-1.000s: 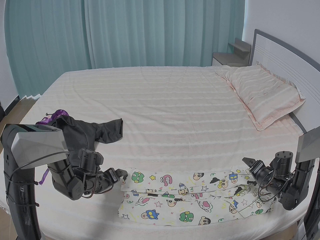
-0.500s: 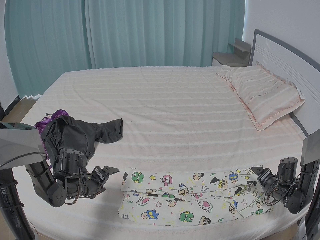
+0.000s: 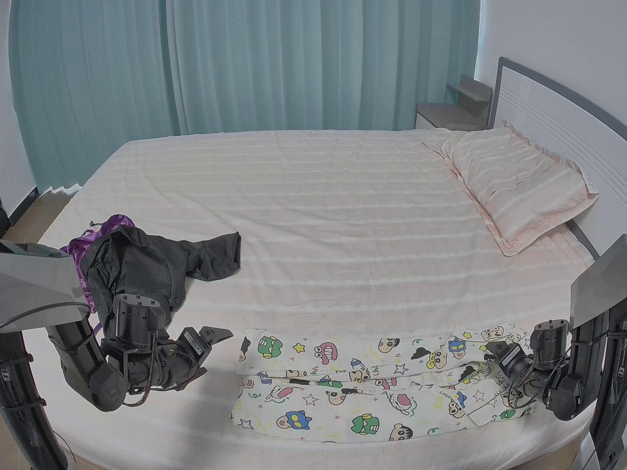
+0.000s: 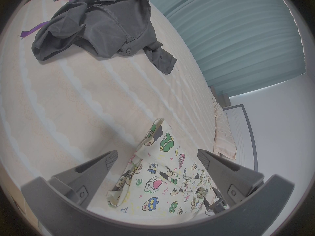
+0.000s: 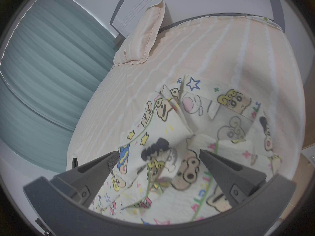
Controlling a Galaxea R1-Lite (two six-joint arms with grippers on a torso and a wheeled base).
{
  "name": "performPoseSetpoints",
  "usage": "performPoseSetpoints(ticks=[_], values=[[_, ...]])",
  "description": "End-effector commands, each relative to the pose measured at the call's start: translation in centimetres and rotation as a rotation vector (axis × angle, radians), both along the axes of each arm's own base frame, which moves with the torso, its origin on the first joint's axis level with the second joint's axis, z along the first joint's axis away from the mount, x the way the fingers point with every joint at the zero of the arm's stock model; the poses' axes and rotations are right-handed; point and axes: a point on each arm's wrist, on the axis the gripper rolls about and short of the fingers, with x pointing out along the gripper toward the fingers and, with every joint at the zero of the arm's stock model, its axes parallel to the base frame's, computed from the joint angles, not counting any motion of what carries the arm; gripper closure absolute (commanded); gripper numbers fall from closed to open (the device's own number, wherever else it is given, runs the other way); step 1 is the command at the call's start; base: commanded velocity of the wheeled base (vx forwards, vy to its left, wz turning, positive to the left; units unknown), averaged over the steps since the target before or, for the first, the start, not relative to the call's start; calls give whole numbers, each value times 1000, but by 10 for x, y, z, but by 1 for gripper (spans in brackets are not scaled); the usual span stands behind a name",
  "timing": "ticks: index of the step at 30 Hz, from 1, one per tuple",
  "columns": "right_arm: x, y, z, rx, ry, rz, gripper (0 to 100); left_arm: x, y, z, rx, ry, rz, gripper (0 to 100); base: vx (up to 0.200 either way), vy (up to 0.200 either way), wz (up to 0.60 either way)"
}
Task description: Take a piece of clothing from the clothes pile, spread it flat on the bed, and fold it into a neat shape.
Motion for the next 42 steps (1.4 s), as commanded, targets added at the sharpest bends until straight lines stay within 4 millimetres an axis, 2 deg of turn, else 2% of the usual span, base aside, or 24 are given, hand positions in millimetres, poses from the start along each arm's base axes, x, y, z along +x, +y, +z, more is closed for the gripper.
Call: performPoseSetpoints(ticks=[1,9,10,14,22,29,37,42], values=[[17,-2,-13,-10,-21,-31,0,0,0,-1,1,3,0,0,0,0,0],[30,-4,-12,-16,-70,-57,0,0,0,-2,2,4,0,0,0,0,0],[31,-4,-13,-16,-70,-59,100,0,0,-2,2,4,0,0,0,0,0],[30,-7,-18,-27,-47,-70,100,0,0,-2,2,4,0,0,0,0,0],[26,-18,-15,-38,-42,-109,100,0,0,-2,4,3,2,0,0,0,0],[7,-21,4,-66,-39,-72,100,0,0,-2,5,5,2,0,0,0,0],[-6,-20,1,-79,26,-27,100,0,0,-2,6,4,3,0,0,0,0],[-6,-21,-4,-89,49,-19,100,0,0,-2,5,6,0,0,0,0,0]])
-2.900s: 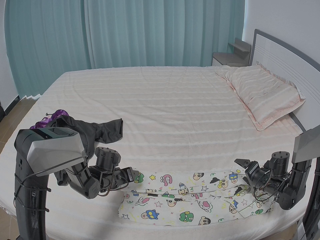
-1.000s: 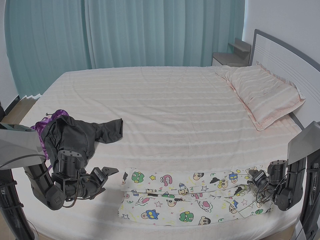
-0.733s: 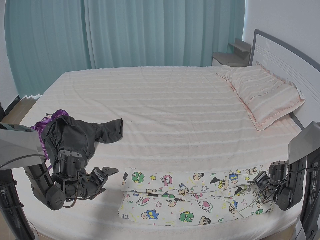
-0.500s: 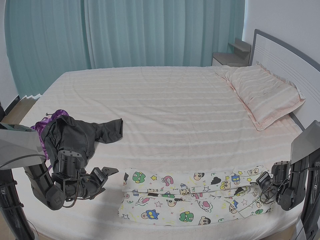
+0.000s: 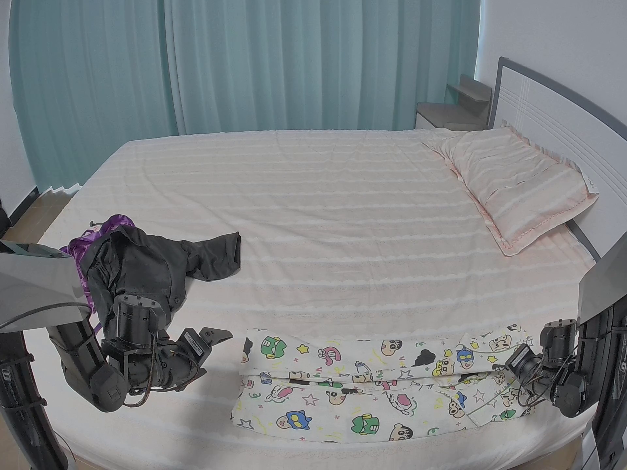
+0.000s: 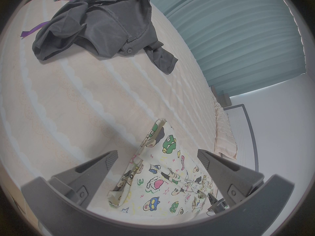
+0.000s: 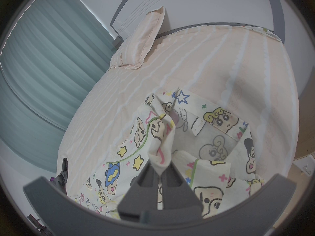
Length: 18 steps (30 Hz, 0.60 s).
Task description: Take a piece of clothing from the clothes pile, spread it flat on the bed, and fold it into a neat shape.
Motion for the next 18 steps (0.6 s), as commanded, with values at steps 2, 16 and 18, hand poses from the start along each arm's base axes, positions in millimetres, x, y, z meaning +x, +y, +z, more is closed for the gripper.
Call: performPoseSetpoints(ticks=[2,16,18], values=[[-6,-4,-12,-44,70,14,100,0,0,0,0,1,-1,0,0,0,0],[-6,-3,-13,-53,81,25,100,0,0,-1,2,2,-1,0,0,0,0],[-6,-3,-13,-54,80,27,100,0,0,-1,1,3,0,0,0,0,0]])
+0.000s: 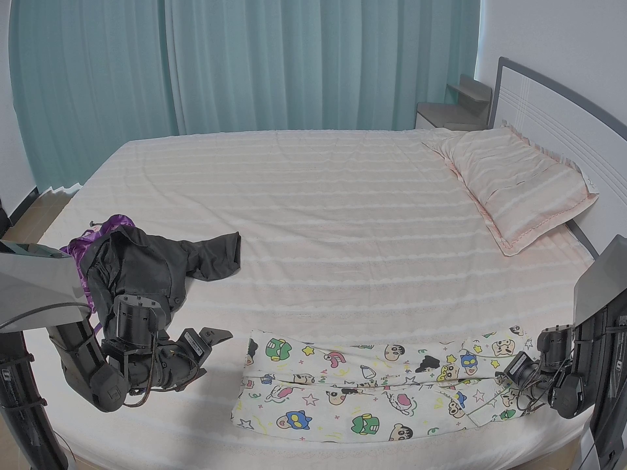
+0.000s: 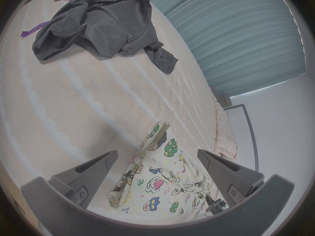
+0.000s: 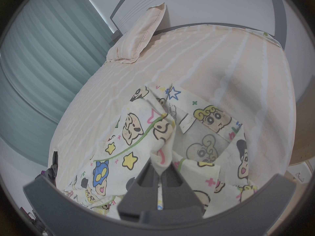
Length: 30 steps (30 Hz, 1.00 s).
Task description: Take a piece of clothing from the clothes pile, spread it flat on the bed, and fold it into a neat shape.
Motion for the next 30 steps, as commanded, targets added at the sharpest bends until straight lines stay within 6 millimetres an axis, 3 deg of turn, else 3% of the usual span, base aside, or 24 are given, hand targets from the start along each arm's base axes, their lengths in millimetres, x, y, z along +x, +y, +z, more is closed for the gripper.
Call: performPoseSetpoints(ticks=[1,2,3,7,12,15,20,25,30], values=[[-4,2,0,-1,11,8,100,0,0,-1,0,2,0,0,0,0,0],[-4,1,0,-1,11,6,100,0,0,-1,0,2,0,0,0,0,0],[-4,1,0,-1,7,6,0,0,0,-1,1,2,-1,0,0,0,0],[-3,1,3,3,-6,4,0,0,0,-1,2,1,-1,0,0,0,0],[-1,-7,23,2,-97,-28,0,-1,-5,-4,15,8,-10,0,0,0,0],[-1,-16,46,9,-207,-71,0,-5,-20,-6,42,-6,-78,0,0,0,0],[1,-24,59,-9,-273,-83,0,-8,-41,-29,230,-24,-193,0,0,0,0],[0,-25,68,-29,-312,-80,0,11,-50,-50,406,-69,-225,0,0,0,0],[-1,-24,76,-35,-344,-71,0,27,-55,-53,463,-65,-272,0,0,0,0]])
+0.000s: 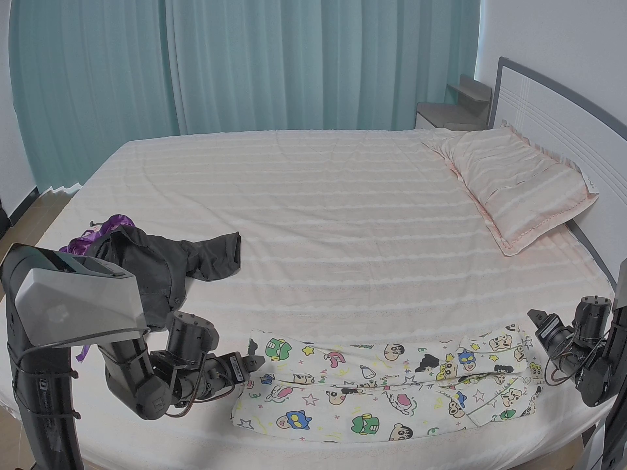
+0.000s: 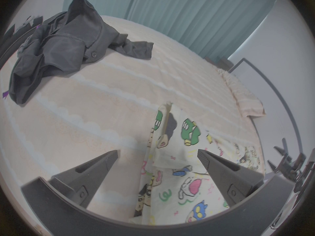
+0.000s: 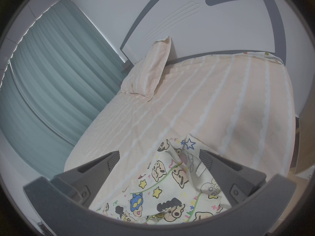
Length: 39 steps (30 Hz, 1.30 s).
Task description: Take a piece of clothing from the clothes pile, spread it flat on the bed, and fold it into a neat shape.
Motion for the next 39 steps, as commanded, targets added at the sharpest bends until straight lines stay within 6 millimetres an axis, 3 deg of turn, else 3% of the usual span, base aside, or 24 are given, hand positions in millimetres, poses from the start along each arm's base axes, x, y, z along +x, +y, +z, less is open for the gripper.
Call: performPoseSetpoints(ticks=[1,11,39], values=[[-3,0,17,-14,-80,5,0,18,-11,-15,51,35,-31,0,0,0,0],[-4,3,17,-10,-81,14,0,31,-22,-18,89,37,-104,0,0,0,0],[-3,5,18,-2,-88,23,0,19,-34,-29,249,20,-341,0,0,0,0]])
